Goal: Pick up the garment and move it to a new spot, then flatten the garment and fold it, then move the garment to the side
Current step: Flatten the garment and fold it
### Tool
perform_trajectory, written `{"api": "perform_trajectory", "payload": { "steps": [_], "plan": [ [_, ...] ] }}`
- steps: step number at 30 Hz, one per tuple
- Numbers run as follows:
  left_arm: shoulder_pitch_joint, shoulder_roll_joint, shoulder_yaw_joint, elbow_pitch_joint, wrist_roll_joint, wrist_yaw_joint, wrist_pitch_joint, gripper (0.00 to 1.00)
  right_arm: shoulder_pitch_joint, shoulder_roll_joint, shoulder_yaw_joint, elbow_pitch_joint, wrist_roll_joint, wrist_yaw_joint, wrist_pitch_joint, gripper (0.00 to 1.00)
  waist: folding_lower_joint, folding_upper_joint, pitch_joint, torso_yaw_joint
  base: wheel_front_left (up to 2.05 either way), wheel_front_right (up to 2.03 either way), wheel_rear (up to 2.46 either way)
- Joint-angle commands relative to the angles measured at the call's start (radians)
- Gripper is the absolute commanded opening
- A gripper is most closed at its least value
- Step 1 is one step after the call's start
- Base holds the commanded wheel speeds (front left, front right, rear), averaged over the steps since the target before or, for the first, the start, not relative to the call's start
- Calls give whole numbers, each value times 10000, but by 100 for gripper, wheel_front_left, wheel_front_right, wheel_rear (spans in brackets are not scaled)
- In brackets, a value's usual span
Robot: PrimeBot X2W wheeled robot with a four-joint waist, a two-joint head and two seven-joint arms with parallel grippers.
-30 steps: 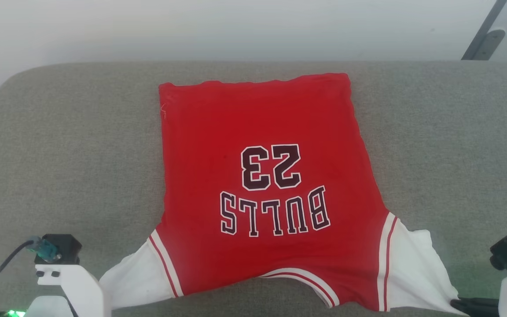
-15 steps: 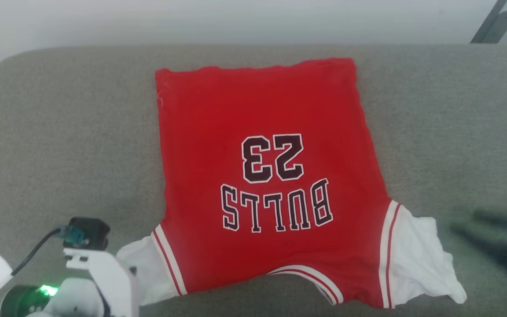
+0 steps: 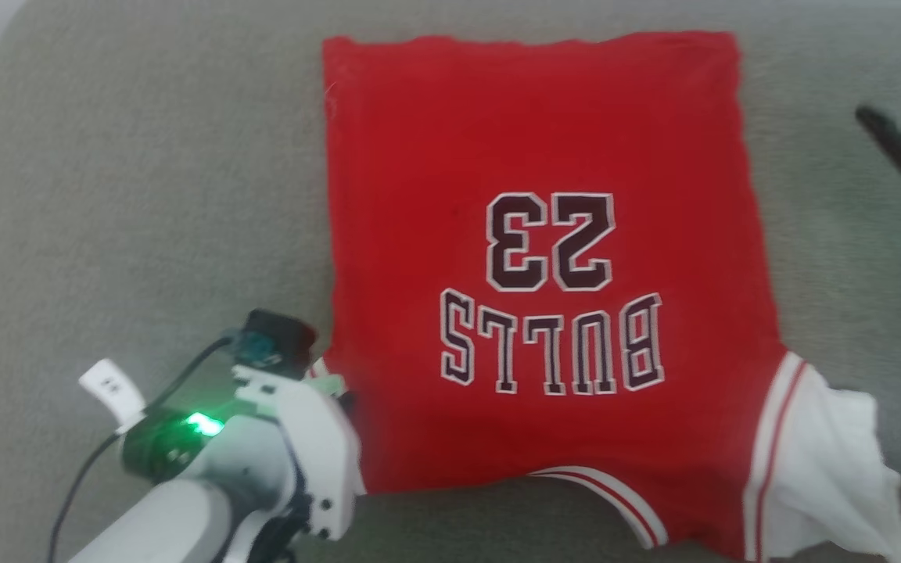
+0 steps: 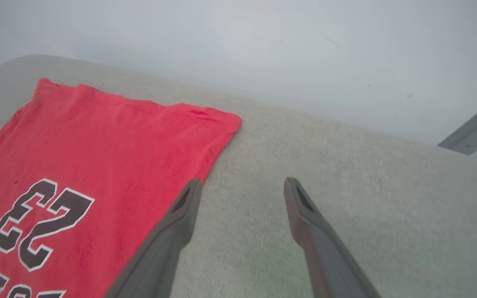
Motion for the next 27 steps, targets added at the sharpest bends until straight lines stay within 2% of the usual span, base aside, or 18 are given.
{"api": "perform_trajectory", "payload": {
  "steps": [1,4,11,17,22,23,24,25,27],
  "plan": [
    [-266,-147,-100,75,163,-75,5,0,-396,116,9,198,-195,4,-42,100,0,0,451,460,0,0,0],
    [-740,-565,-360,304,286,-249,-58,0,-1269,525,206,998,-581,4,41,100,0,0,749,810,0,0,0],
    [-1392,-1389,-823,817,430,-636,-296,0,-2823,804,891,2802,-862,2,1051,100,0,0,1296,1575,0,0,0],
    [-1590,-1853,-1068,1313,389,-901,-583,0,-3632,958,1269,3975,-659,2,1956,100,0,0,1704,2130,0,0,0],
    [-1631,-2116,-1174,1765,307,-1079,-791,0,-3592,1176,1769,4891,-440,4,2984,100,0,0,1877,2391,0,0,0],
    [-1663,-2158,-1179,1848,290,-1119,-829,0,-3546,1224,1848,5058,-414,2,3169,64,0,0,1888,2412,0,0,0],
    [-1687,-2189,-1181,1934,264,-1150,-867,0,-3515,1264,1961,5116,-436,2,3257,18,0,0,1895,2428,0,0,0],
    [-1703,-2219,-1179,2018,243,-1186,-879,0,-3493,1251,2122,5099,-489,2,3327,0,0,0,1893,2433,0,0,0],
    [-1702,-2224,-1128,2179,177,-1240,-959,0,-3452,1162,2290,4968,-404,4,3282,0,0,0,1859,2392,0,0,0]
  ]
}}
